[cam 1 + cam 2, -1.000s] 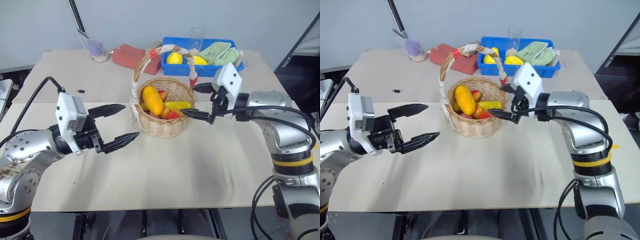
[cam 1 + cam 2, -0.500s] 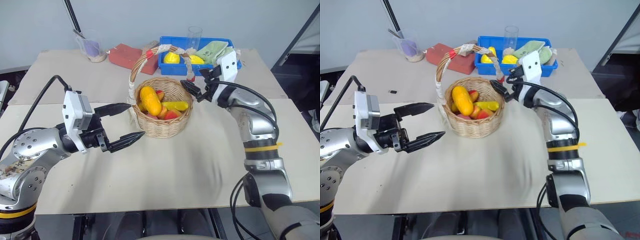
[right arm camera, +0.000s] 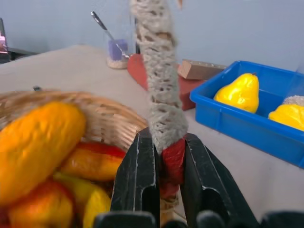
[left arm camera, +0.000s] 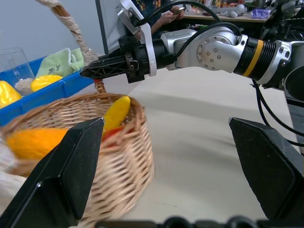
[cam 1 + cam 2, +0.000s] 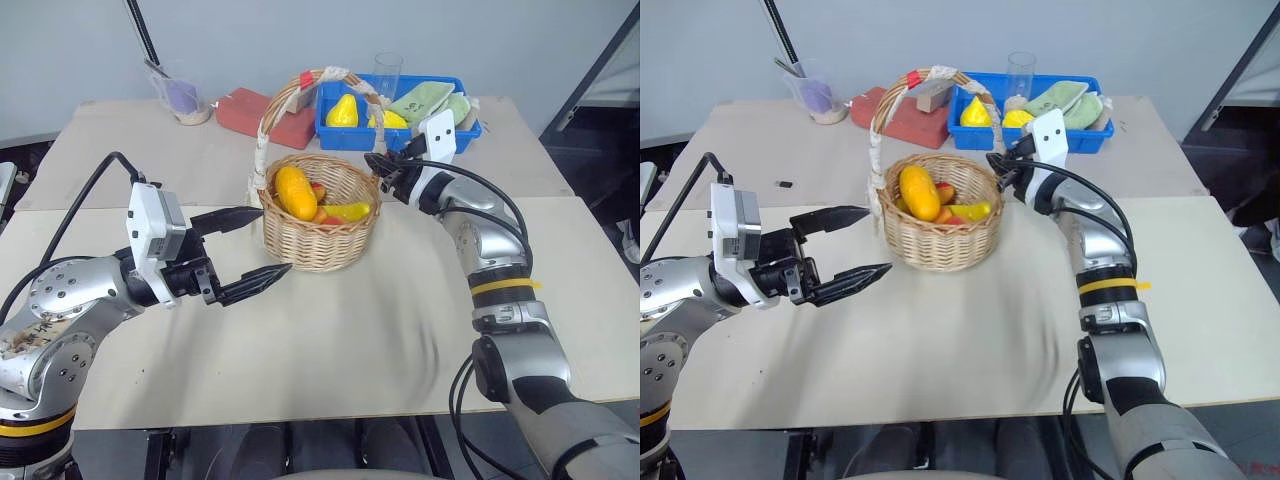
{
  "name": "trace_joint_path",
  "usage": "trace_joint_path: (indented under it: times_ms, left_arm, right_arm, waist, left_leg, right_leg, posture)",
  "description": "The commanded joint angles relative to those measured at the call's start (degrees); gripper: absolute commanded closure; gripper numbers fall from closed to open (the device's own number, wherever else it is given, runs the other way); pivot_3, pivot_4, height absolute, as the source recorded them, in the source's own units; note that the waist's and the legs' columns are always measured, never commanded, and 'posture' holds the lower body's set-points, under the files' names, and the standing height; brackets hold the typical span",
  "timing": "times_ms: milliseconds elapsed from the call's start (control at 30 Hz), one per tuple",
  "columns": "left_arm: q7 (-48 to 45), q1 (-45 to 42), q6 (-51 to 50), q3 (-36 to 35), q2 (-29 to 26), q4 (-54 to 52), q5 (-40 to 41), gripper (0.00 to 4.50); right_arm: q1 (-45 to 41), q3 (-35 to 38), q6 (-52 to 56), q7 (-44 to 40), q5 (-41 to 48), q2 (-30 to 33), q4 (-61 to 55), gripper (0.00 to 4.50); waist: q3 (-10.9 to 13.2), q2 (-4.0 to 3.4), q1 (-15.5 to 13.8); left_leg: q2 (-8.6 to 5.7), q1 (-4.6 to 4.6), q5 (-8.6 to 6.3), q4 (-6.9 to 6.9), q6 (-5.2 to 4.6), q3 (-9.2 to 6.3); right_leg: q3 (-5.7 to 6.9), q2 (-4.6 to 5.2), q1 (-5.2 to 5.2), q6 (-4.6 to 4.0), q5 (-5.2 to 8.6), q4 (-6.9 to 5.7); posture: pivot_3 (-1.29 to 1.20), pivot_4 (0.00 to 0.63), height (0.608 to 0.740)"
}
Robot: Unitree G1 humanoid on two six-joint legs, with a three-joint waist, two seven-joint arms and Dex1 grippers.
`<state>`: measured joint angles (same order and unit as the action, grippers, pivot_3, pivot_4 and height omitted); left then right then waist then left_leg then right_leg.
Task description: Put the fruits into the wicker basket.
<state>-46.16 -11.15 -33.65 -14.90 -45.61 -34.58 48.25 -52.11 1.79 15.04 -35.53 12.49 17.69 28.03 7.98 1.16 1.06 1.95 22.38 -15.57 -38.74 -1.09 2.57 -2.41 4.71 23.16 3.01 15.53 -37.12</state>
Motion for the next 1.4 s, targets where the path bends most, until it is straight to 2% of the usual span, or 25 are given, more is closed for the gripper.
trace_joint_path:
  times_ms: [33,367,533,667,733,933,1033,1067,1267,1400]
  left_arm:
    - [0.5,-0.7,1.3,-0.4,0.4,-0.8,-0.3,0.0]
    - [1.8,-3.3,0.9,1.8,2.5,0.0,-0.4,0.0]
    - [1.2,-4.8,1.3,3.5,3.0,1.6,-1.3,0.0]
    - [0.5,-6.2,1.5,4.3,3.3,3.1,-1.9,0.0]
    - [0.3,-6.7,1.6,4.5,3.4,3.6,-2.2,0.0]
    - [0.1,-7.0,2.2,4.6,3.7,4.5,-3.8,0.0]
    - [1.0,-5.9,2.8,3.7,3.2,5.0,-6.0,0.0]
    - [1.8,-5.0,2.7,3.3,2.3,5.4,-7.8,0.0]
    - [4.1,1.5,0.0,2.0,-3.9,6.9,-15.5,0.0]
    - [2.9,11.3,1.6,-3.9,-8.4,8.6,-21.1,0.0]
  right_arm:
    - [-1.2,1.4,-2.7,0.2,0.3,1.1,-3.9,4.29]
    - [8.3,8.6,-3.0,5.6,-1.9,13.0,-12.5,4.29]
    - [11.9,13.5,-1.0,12.0,-2.5,16.2,-11.0,4.29]
    - [13.2,14.2,-0.7,13.9,-2.3,16.3,-11.1,4.29]
    - [13.5,14.7,0.1,14.5,-1.7,16.1,-11.8,3.25]
    - [15.1,15.1,2.5,14.4,-0.1,16.4,-15.6,1.2]
    - [17.8,15.3,5.1,11.4,1.6,18.5,-20.3,0.19]
    - [19.6,15.8,6.0,9.2,2.4,20.4,-22.4,0.03]
    - [27.8,19.4,10.2,-0.7,7.6,28.7,-28.8,0.03]
    - [34.7,21.2,12.0,-12.2,10.3,37.2,-29.4,0.03]
  waist:
    - [0.0,0.0,0.0]
    - [0.0,0.0,-0.6]
    - [0.0,-0.01,-0.2]
    - [0.0,-0.01,0.1]
    - [0.0,-0.01,0.1]
    - [0.0,-0.01,-0.1]
    - [0.0,-0.01,-0.5]
    - [0.0,-0.01,-0.6]
    - [0.0,-0.01,-0.7]
    - [0.0,0.0,-0.4]
  left_leg:
    - [0.0,0.01,0.0,0.0,0.0,0.0]
    - [-0.13,0.13,0.0,-0.02,0.0,-0.04]
    - [-0.11,0.11,0.0,-0.01,-0.01,-0.03]
    - [-0.07,0.04,0.0,-0.01,-0.01,-0.02]
    - [-0.02,0.04,0.0,0.0,-0.01,-0.02]
    - [-0.02,0.05,0.0,-0.01,-0.01,-0.02]
    - [-0.02,0.06,0.0,-0.01,-0.01,-0.02]
    - [-0.03,0.06,-0.01,-0.02,-0.02,-0.05]
    - [-0.04,0.08,-0.03,-0.01,-0.07,-0.04]
    - [0.01,-0.03,-0.06,0.04,-0.11,-0.02]
  right_leg:
    - [0.0,0.0,0.0,0.0,0.0,0.01]
    - [0.05,0.16,-0.01,0.04,-0.02,0.07]
    - [0.01,0.11,0.0,0.04,-0.02,0.08]
    - [-0.08,0.02,-0.01,0.04,-0.02,0.1]
    - [-0.12,-0.04,-0.02,0.04,-0.02,0.1]
    - [-0.13,-0.04,-0.02,0.04,-0.02,0.1]
    - [-0.13,-0.04,-0.03,0.04,-0.02,0.11]
    - [-0.11,-0.04,-0.06,0.04,-0.02,0.11]
    - [-0.11,-0.01,-0.06,0.04,-0.01,0.37]
    - [-0.13,-0.05,-0.1,0.02,0.0,0.42]
  posture:
    - [0.0,0.15,0.74]
    - [0.0,0.15,0.74]
    - [0.0,0.15,0.74]
    - [0.0,0.15,0.74]
    - [0.0,0.15,0.74]
    - [0.0,0.15,0.74]
    - [0.0,0.15,0.74]
    - [0.0,0.15,0.74]
    - [0.0,0.15,0.74]
    - [0.0,0.15,0.74]
